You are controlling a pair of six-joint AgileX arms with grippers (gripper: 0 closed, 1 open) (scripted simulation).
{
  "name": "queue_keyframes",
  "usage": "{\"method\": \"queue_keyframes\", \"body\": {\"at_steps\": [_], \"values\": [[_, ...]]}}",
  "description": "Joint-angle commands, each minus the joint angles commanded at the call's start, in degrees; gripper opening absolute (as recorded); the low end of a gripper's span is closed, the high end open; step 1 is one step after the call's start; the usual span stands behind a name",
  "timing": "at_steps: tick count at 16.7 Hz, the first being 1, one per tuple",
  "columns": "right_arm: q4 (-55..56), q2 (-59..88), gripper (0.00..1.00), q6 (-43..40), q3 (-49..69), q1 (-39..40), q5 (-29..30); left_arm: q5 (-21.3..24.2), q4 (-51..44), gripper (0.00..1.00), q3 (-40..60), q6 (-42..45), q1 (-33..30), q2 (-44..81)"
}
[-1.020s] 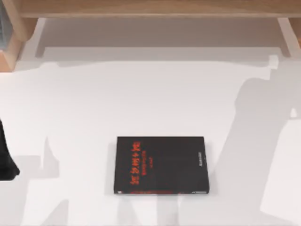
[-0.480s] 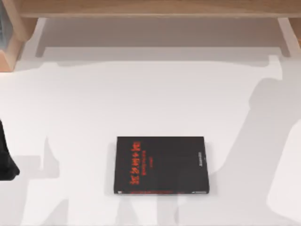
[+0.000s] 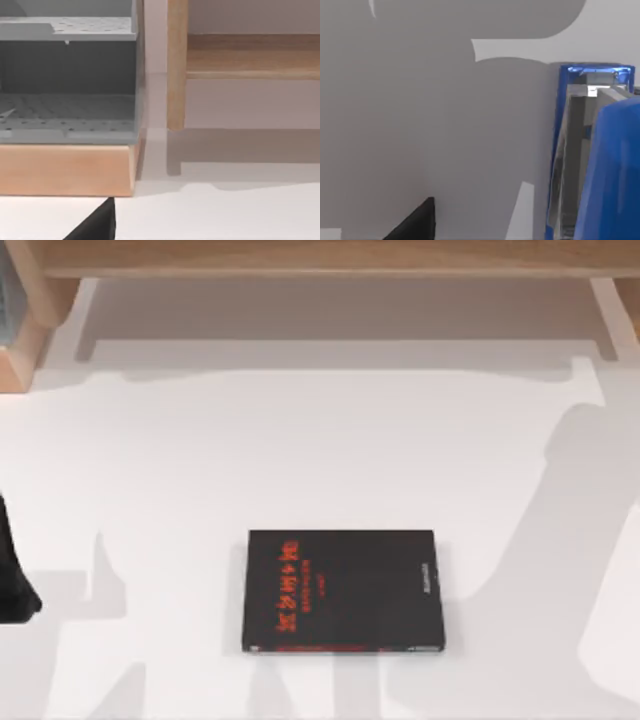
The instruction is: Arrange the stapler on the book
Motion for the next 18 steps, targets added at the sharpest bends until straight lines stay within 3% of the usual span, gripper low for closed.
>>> {"method": "queue_keyframes", "body": {"at_steps": [13, 18], "values": [[0.0, 0.0, 0.02, 0.0, 0.0, 0.0, 0.0, 0.0, 0.0, 1.0, 0.0, 0.0, 0.0, 0.0], [0.0, 0.0, 0.0, 0.0, 0.0, 0.0, 0.0, 0.0, 0.0, 1.0, 0.0, 0.0, 0.0, 0.0]]}}
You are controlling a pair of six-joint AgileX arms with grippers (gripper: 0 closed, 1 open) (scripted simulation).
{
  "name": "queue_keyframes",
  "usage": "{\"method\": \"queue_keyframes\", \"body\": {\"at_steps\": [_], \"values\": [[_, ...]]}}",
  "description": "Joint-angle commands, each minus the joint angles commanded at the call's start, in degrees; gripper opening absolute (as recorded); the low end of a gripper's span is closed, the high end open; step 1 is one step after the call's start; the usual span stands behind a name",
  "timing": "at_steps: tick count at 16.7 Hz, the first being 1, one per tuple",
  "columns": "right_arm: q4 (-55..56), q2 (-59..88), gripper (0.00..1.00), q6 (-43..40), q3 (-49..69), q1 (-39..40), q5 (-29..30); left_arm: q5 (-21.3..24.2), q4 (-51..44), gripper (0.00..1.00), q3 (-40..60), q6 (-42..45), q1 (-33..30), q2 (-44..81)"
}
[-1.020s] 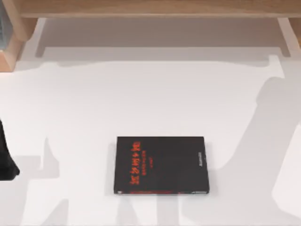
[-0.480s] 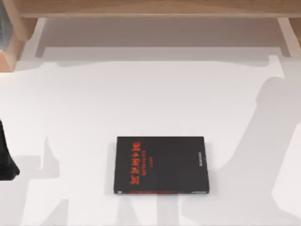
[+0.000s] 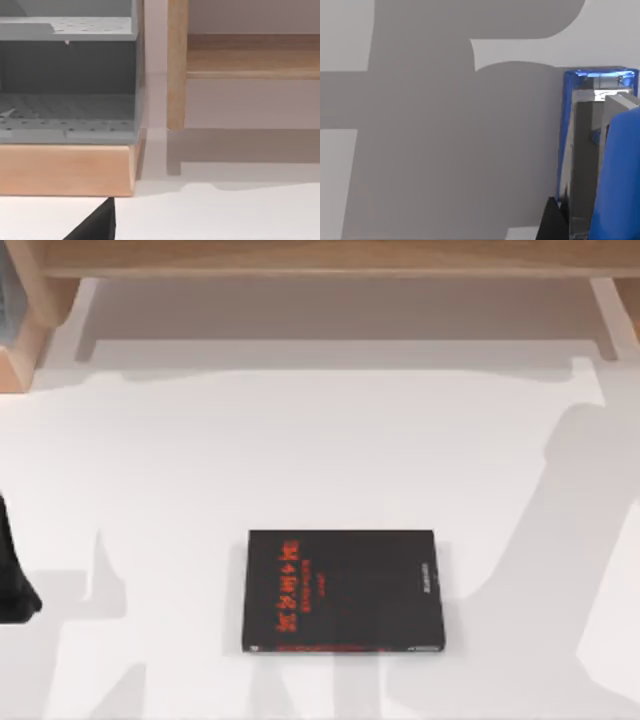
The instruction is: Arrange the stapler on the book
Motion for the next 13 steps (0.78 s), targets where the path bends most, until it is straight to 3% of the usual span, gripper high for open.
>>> {"method": "queue_keyframes", "body": {"at_steps": [7, 13], "values": [[-0.7, -2.3, 0.0, 1.1, -0.1, -0.4, 0.0, 0.0, 0.0, 1.0, 0.0, 0.0, 0.0, 0.0], [-5.9, -16.3, 0.0, 14.5, -2.8, 2.4, 2.5, 0.0, 0.0, 1.0, 0.0, 0.0, 0.0, 0.0]]}}
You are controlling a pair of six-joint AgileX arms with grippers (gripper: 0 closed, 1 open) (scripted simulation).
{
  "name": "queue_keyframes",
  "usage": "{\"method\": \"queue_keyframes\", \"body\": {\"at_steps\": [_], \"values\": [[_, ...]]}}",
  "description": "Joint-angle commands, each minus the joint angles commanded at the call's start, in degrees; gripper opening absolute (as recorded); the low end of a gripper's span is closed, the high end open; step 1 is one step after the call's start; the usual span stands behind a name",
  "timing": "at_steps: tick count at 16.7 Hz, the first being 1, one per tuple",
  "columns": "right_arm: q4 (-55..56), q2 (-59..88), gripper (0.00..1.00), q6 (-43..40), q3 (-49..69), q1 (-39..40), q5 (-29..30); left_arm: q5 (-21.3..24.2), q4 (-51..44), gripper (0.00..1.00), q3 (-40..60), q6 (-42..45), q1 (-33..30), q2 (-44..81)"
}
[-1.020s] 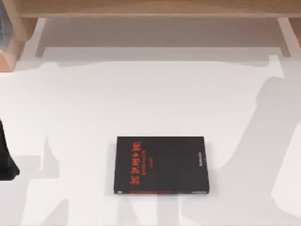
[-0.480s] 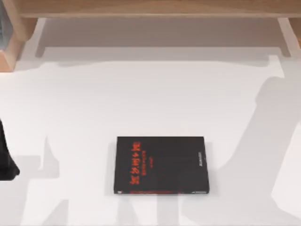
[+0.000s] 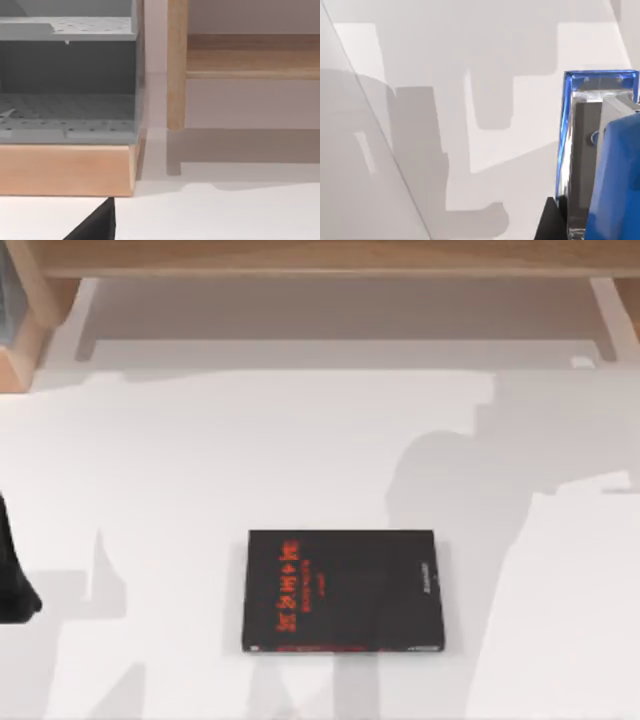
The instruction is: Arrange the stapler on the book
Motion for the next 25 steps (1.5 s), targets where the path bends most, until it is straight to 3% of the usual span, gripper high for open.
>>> {"method": "queue_keyframes", "body": {"at_steps": [5, 11, 19, 25], "values": [[-4.0, -14.8, 0.0, 17.6, -2.9, 10.3, 4.5, 0.0, 0.0, 1.0, 0.0, 0.0, 0.0, 0.0], [-2.9, -24.5, 0.0, 34.0, -8.1, 30.0, 6.1, 0.0, 0.0, 1.0, 0.0, 0.0, 0.0, 0.0], [5.8, -18.3, 0.0, 41.3, -20.2, 57.6, 1.7, 0.0, 0.0, 1.0, 0.0, 0.0, 0.0, 0.0], [8.6, -10.4, 0.0, 45.6, -28.3, 66.5, 3.8, 0.0, 0.0, 1.0, 0.0, 0.0, 0.0, 0.0]]}}
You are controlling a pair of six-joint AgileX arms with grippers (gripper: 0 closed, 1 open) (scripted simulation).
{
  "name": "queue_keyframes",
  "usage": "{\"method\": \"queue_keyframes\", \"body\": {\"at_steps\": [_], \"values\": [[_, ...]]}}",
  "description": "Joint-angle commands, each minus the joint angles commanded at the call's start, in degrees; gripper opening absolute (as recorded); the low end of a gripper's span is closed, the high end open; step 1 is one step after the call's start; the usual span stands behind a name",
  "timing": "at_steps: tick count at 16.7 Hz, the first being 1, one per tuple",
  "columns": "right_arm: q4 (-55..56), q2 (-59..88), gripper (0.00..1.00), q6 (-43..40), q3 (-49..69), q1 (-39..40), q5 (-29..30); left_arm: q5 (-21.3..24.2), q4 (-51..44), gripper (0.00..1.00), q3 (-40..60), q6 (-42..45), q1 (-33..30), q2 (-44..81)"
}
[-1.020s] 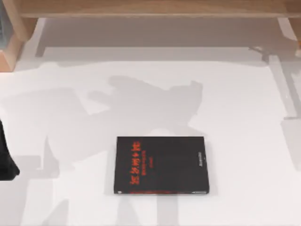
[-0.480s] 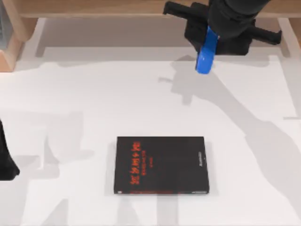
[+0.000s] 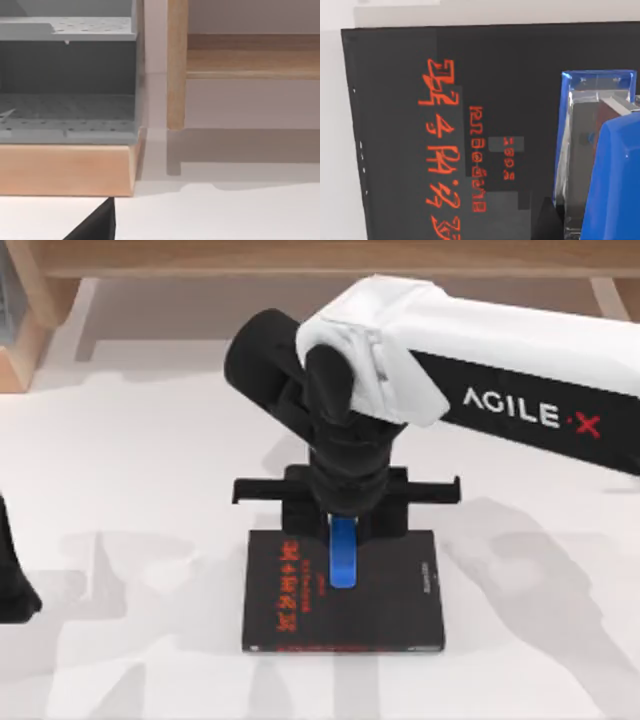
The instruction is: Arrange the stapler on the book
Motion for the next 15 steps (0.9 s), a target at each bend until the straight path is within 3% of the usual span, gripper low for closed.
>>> {"method": "queue_keyframes", "body": {"at_steps": [15], "values": [[6.2, 2.5, 0.0, 0.4, -5.0, 0.4, 0.6, 0.0, 0.0, 1.0, 0.0, 0.0, 0.0, 0.0]]}}
